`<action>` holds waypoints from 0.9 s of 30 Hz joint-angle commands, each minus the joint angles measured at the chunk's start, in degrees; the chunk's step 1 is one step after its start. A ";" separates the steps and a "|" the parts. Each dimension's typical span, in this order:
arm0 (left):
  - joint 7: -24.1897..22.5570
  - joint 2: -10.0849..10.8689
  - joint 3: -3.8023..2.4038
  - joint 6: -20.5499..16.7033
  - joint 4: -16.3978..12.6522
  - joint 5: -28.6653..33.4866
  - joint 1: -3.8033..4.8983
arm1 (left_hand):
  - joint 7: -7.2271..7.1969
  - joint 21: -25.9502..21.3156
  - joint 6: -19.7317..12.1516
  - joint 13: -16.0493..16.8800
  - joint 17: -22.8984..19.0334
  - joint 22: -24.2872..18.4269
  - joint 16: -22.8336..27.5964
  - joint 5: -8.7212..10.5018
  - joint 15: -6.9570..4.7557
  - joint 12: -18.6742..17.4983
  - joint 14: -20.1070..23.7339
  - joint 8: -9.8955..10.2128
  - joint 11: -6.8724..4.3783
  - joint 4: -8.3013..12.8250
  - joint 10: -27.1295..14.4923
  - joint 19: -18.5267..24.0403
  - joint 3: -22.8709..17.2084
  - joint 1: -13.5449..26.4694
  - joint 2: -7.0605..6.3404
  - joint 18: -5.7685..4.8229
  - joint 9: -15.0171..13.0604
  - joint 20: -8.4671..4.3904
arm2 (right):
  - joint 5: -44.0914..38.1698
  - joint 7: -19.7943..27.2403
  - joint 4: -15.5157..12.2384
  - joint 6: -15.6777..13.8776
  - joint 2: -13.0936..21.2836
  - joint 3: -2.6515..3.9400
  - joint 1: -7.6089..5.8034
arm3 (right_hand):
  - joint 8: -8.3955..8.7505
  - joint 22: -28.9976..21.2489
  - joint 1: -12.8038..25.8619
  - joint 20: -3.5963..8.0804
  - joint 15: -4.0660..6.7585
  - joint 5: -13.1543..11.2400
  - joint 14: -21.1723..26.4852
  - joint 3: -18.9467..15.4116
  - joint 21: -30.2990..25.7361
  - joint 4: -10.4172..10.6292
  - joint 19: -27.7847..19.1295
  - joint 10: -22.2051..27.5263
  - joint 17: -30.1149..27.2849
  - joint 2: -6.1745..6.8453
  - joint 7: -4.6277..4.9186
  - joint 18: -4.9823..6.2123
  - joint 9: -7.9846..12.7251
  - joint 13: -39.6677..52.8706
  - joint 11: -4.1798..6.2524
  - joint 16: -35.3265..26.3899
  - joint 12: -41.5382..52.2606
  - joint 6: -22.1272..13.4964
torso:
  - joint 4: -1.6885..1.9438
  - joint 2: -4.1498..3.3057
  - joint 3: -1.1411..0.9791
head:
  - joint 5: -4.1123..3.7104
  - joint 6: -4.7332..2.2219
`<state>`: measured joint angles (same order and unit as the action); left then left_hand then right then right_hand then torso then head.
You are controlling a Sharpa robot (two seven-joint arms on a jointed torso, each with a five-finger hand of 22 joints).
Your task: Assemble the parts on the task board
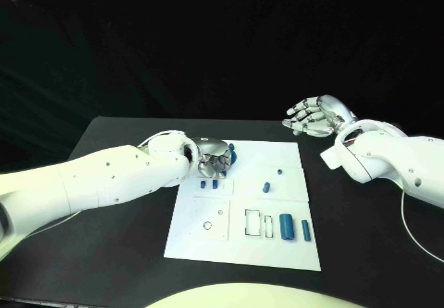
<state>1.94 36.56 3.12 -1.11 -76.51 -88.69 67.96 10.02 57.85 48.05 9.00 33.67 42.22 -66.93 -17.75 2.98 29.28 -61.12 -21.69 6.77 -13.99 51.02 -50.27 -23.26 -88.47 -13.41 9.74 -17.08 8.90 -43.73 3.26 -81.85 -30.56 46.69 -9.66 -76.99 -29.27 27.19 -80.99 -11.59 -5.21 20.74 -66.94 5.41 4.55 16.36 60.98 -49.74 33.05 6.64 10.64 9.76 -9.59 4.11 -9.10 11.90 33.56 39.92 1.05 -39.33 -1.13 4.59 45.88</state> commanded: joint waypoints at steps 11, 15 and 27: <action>-0.50 -0.47 0.04 1.12 0.11 -0.34 -0.07 | -1.38 4.12 4.33 0.73 11.86 4.29 -8.59 0.45 -1.44 1.76 -8.02 -0.44 -1.63 2.38 5.10 -1.21 -2.43 -0.71 0.74 0.38 -0.24 -1.00 | -0.42 0.71 -0.09 0.90 -0.03 0.01 0.03 | 0.39 -0.08 -0.48 0.01 -0.23 0.00 -0.18 0.34 0.19 0.16 0.27 -0.49 -0.10 0.16 2.52 0.61 0.09 -0.06 0.02 -0.21 -0.35 0.40 | -0.02 0.02 0.02 | -0.03 0.16; -0.05 -0.48 0.04 1.38 0.09 -0.42 -0.08 | -1.88 7.12 6.45 1.09 16.49 7.83 -11.23 1.63 -2.14 1.89 -10.96 -0.76 -2.38 4.27 7.20 -3.48 -3.72 -1.10 1.54 -0.19 -0.75 -1.70 | -0.42 0.71 -0.10 0.91 -0.03 0.01 0.03 | 0.39 -0.08 -0.48 0.01 -0.23 0.00 -0.18 0.34 0.19 0.16 0.27 -0.49 -0.10 0.16 2.52 0.61 0.09 -0.06 0.02 -0.21 -0.35 0.40 | -0.01 0.00 0.04 | -0.06 0.15; 0.31 -0.43 0.03 0.74 0.09 -0.40 -0.09 | -1.82 9.42 6.94 1.68 19.57 10.32 -13.19 3.94 -2.32 1.65 -12.94 0.17 -2.46 7.04 7.94 -4.07 -5.83 -0.81 2.00 -0.48 -1.05 -2.19 | -0.40 0.75 -0.13 0.86 -0.02 0.01 0.03 | 0.40 -0.14 -0.34 0.00 -0.24 0.01 -0.22 0.39 0.19 0.21 0.27 -0.63 -0.10 0.13 2.52 0.61 0.12 -0.13 0.02 -0.25 -0.46 0.49 | 0.00 0.00 0.06 | -0.11 0.18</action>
<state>2.09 36.20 3.13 -0.68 -76.39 -88.76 67.92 8.07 67.13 55.11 10.66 53.25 52.54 -79.86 -13.97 0.64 31.05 -73.72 -21.69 4.10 -7.18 58.80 -53.97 -29.10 -89.40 -11.86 9.74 -18.11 6.65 -43.73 3.26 -81.89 -30.42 46.71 -9.66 -76.98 -29.27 27.13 -80.99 -11.59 -5.21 20.74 -66.94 5.57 4.55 16.52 60.98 -50.11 33.01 6.64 10.84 9.75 -9.54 4.06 -9.05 11.90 33.35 40.13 1.07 -39.33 -1.07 4.45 46.10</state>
